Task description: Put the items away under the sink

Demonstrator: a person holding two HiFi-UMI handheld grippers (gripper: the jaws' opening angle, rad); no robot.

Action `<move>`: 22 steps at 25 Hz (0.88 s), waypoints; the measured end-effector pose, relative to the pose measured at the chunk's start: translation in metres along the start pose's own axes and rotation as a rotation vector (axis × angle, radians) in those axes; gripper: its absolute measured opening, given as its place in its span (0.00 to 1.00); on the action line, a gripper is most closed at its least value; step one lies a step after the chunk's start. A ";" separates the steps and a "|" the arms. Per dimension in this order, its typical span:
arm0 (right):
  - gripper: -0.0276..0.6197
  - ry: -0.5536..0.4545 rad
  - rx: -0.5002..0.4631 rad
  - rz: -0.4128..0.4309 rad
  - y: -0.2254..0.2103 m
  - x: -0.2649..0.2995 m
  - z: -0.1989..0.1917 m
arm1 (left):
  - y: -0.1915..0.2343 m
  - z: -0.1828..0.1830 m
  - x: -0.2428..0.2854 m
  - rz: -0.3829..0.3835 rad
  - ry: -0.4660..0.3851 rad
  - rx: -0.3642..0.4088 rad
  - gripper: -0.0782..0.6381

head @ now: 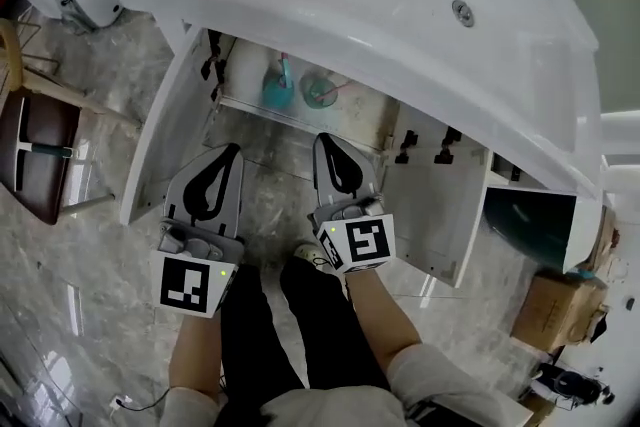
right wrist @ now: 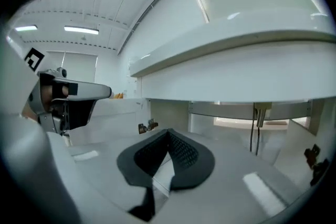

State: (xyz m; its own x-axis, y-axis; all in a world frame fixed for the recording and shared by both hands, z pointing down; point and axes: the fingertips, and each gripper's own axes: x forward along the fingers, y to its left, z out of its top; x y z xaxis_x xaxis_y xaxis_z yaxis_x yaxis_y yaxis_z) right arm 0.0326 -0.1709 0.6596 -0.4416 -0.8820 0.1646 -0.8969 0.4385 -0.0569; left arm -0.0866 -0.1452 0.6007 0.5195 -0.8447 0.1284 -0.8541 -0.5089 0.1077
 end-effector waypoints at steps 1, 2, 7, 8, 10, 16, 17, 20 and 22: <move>0.06 0.005 0.006 0.002 0.001 -0.006 0.013 | -0.002 0.014 -0.005 0.002 -0.001 -0.001 0.11; 0.06 0.011 0.009 0.004 0.002 -0.013 0.027 | -0.004 0.028 -0.009 0.005 -0.003 -0.002 0.11; 0.06 0.004 0.038 0.007 0.000 -0.040 0.102 | -0.012 0.110 -0.023 0.031 -0.069 0.011 0.11; 0.06 0.001 0.039 0.006 -0.001 -0.045 0.117 | -0.014 0.124 -0.025 0.037 -0.071 0.015 0.11; 0.06 -0.003 0.041 0.002 -0.004 -0.054 0.146 | -0.018 0.149 -0.030 0.049 -0.066 0.016 0.11; 0.06 -0.019 0.039 0.013 -0.006 -0.074 0.223 | -0.033 0.220 -0.040 0.054 -0.074 0.028 0.11; 0.06 -0.019 0.041 0.015 -0.006 -0.076 0.234 | -0.035 0.231 -0.041 0.053 -0.075 0.027 0.11; 0.06 -0.026 0.048 0.021 -0.006 -0.086 0.266 | -0.042 0.261 -0.048 0.050 -0.083 0.026 0.11; 0.06 -0.034 0.046 0.026 -0.005 -0.092 0.286 | -0.046 0.279 -0.053 0.050 -0.092 0.029 0.11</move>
State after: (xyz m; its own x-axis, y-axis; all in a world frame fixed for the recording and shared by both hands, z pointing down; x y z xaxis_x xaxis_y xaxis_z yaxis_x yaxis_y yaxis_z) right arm 0.0715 -0.1420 0.3628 -0.4644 -0.8763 0.1285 -0.8850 0.4535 -0.1056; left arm -0.0818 -0.1233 0.3139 0.4731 -0.8800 0.0415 -0.8798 -0.4695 0.0748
